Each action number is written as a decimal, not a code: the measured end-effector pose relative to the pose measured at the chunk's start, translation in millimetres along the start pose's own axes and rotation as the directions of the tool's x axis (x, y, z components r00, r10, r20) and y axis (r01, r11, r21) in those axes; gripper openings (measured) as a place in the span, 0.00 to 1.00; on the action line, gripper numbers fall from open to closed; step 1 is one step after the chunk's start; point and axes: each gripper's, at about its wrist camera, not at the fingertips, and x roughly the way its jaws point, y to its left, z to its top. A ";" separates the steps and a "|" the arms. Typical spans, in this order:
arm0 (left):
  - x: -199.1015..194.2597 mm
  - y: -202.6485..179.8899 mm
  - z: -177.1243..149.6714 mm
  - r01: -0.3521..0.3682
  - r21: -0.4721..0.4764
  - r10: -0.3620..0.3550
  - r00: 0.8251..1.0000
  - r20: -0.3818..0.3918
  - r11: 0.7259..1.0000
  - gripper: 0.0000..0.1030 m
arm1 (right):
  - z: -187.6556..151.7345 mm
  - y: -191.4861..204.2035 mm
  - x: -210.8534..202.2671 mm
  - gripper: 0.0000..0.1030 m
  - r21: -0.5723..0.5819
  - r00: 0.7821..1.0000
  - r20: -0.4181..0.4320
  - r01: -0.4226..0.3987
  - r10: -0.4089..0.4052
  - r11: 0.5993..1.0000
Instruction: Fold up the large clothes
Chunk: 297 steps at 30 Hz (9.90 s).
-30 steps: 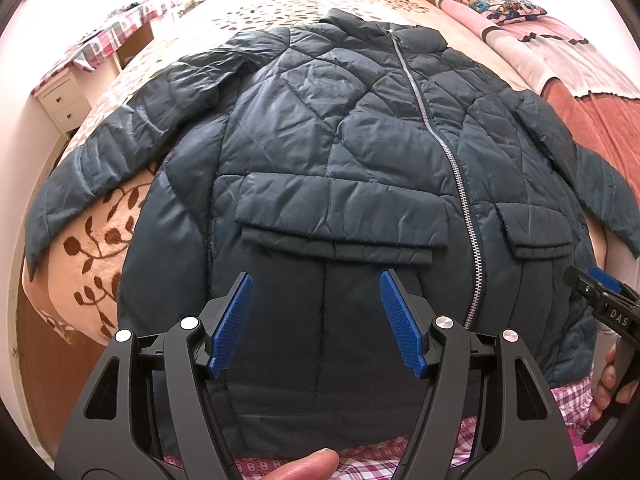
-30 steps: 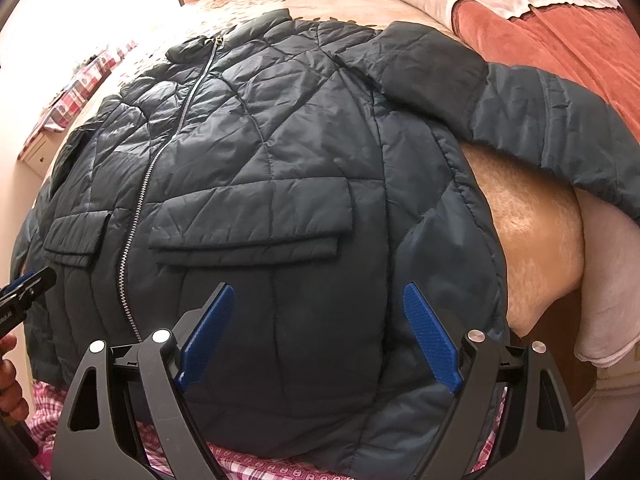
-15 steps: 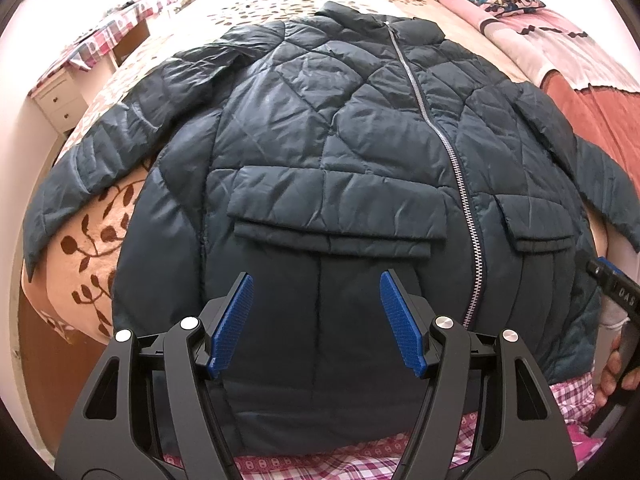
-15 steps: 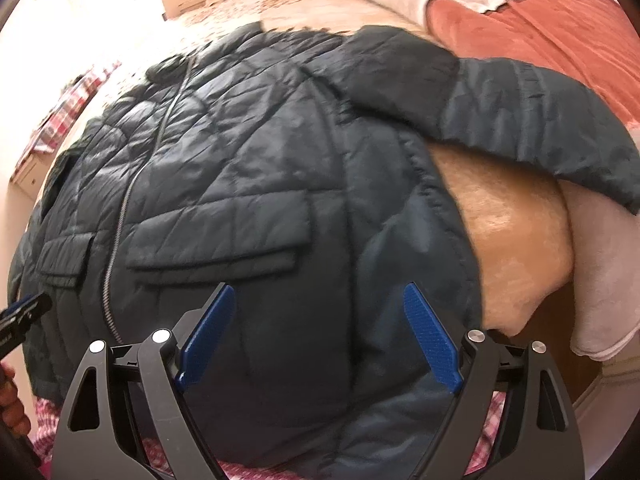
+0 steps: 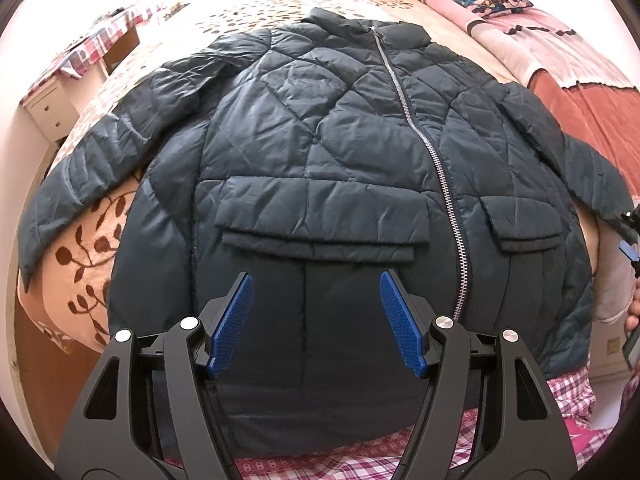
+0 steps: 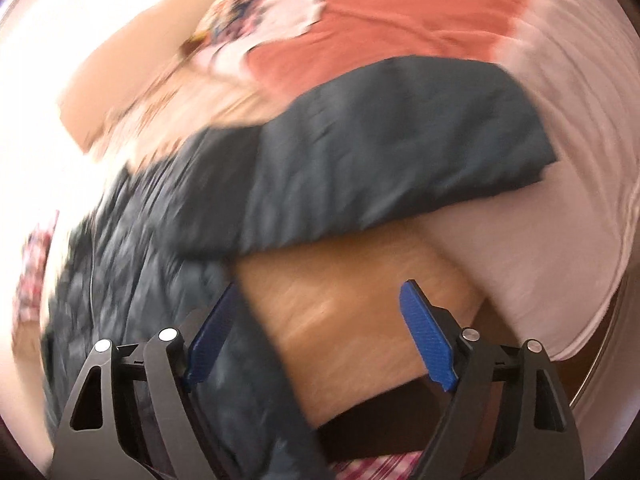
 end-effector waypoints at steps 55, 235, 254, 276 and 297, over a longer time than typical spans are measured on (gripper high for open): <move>-10.1 96.8 -2.8 0.094 -0.188 -0.074 0.991 0.110 0.978 0.64 | -136.8 451.0 110.6 0.12 -0.779 0.922 -0.359 -0.381 0.144 0.498; -0.9 134.9 -51.9 0.005 -0.201 -0.010 1.000 -0.027 0.980 0.60 | -74.7 64.4 -15.1 0.63 -0.390 0.892 -0.423 -0.336 0.157 0.857; 19.8 157.1 -102.2 0.184 -0.272 -0.229 0.963 -0.143 0.945 0.60 | -124.7 13.3 -8.4 0.75 -0.292 0.810 -0.575 -0.338 0.119 0.895; -70.0 172.3 -50.3 0.479 -0.243 -0.443 0.876 0.188 0.844 0.08 | -69.7 11.0 -68.8 0.09 -0.083 0.765 -0.420 -0.569 0.489 0.818; -166.8 197.0 -3.5 0.613 -0.160 -0.483 0.734 0.477 0.774 0.07 | 4.5 7.4 -137.8 0.09 0.019 0.704 -0.190 -0.694 0.684 0.720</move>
